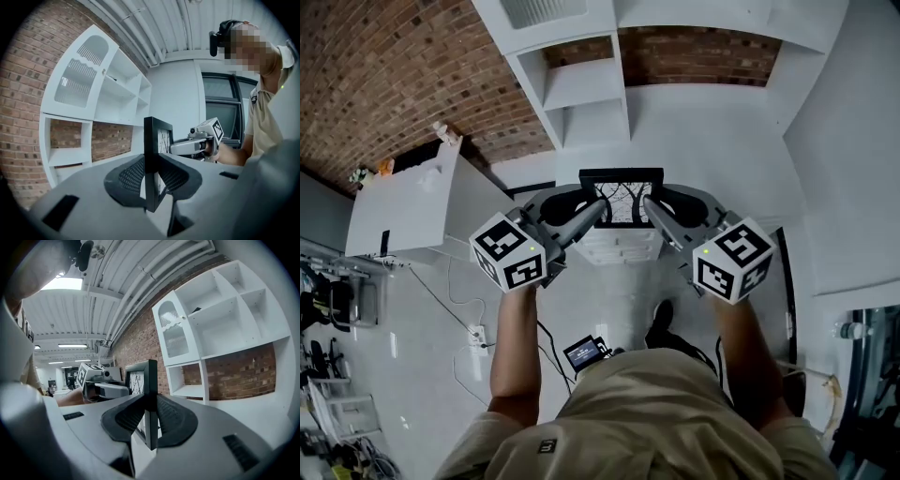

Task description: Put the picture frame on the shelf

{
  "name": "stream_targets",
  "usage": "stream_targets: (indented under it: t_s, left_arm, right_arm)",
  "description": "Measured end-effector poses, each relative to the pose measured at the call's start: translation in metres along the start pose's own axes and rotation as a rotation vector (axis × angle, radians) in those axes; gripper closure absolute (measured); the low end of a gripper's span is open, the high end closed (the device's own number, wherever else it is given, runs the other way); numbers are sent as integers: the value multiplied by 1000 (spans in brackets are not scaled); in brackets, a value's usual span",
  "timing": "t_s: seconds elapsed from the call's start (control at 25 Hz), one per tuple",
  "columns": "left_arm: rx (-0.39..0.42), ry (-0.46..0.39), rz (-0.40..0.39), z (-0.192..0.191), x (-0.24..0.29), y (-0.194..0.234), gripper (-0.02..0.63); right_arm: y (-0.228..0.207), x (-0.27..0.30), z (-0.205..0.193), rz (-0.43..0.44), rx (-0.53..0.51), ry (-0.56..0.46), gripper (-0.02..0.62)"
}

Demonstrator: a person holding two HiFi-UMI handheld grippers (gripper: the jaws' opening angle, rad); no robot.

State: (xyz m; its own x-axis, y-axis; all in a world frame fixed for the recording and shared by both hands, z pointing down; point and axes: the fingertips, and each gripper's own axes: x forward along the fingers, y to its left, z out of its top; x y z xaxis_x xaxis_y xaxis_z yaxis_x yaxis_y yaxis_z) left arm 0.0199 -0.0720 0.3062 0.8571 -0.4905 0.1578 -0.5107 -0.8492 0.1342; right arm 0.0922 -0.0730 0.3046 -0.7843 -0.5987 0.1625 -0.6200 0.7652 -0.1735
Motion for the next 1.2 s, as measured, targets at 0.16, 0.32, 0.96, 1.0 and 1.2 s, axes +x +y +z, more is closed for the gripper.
stream_targets:
  t_s: [0.16, 0.32, 0.96, 1.0, 1.2]
  left_arm:
    - [-2, 7, 66, 13, 39, 39, 520]
    - [2, 6, 152, 20, 58, 83, 515]
    - [36, 26, 340, 11, 57, 226, 512]
    - [34, 23, 343, 11, 54, 248, 512]
    - [13, -10, 339, 4, 51, 320, 512]
  right_arm:
    - [-53, 23, 13, 54, -1, -7, 520]
    - [-90, 57, 26, 107, -18, -12, 520]
    - [-139, 190, 30, 49, -55, 16, 522]
    - [-144, 211, 32, 30, -63, 25, 522]
    - [-164, 279, 33, -77, -90, 55, 518]
